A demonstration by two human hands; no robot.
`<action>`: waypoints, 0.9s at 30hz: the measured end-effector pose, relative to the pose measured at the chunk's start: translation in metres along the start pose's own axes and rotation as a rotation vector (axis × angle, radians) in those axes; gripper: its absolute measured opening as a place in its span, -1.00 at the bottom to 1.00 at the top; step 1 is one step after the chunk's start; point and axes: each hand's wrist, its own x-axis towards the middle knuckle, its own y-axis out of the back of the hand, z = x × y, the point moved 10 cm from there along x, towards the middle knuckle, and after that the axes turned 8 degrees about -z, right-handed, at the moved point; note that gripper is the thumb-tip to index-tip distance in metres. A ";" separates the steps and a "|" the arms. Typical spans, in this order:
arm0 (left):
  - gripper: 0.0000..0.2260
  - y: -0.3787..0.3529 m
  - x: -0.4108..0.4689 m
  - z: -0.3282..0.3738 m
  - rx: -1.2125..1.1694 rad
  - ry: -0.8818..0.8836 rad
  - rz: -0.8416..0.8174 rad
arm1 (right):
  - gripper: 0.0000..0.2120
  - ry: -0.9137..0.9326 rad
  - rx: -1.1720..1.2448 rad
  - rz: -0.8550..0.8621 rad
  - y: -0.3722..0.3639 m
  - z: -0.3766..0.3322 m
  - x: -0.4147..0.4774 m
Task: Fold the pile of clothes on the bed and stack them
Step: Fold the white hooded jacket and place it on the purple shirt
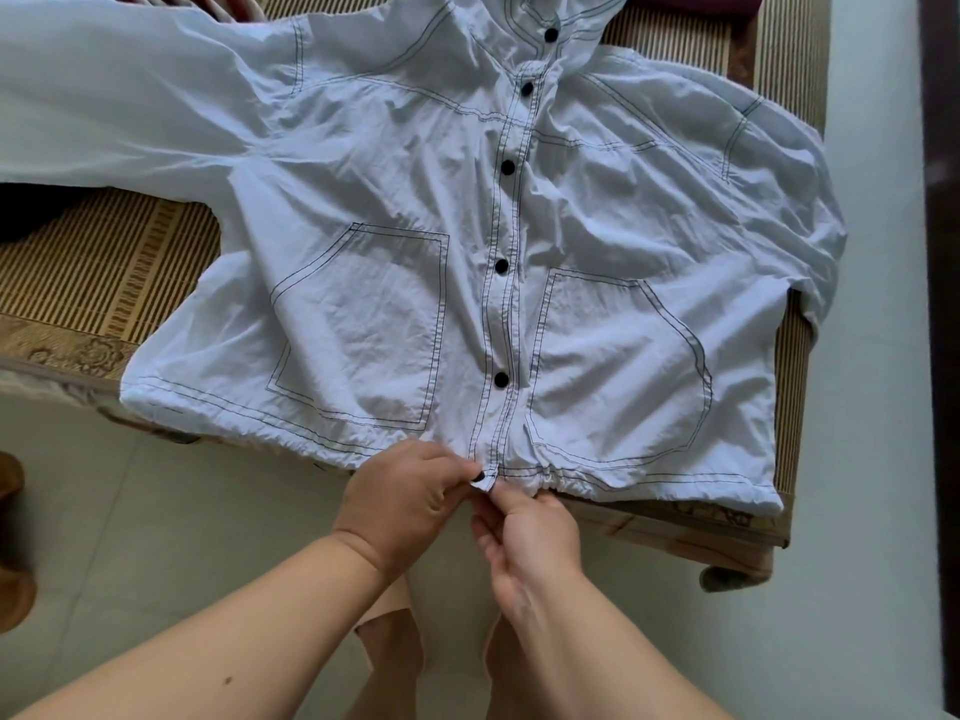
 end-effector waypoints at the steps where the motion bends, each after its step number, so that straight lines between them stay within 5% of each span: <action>1: -0.70 0.002 0.000 0.003 0.021 -0.025 0.006 | -0.80 0.008 -0.010 -0.004 -0.001 -0.002 0.000; 13: -0.80 0.008 0.003 0.020 0.266 -0.213 0.110 | -0.85 -0.064 -0.115 -0.133 -0.012 -0.009 0.007; 18: -0.82 0.012 0.004 0.022 0.297 -0.218 0.155 | -0.98 -0.127 -0.182 -0.173 -0.013 -0.010 0.011; 27: -0.77 0.008 0.008 0.022 0.321 -0.146 0.170 | -0.91 -0.086 -0.103 -0.114 -0.010 -0.017 0.015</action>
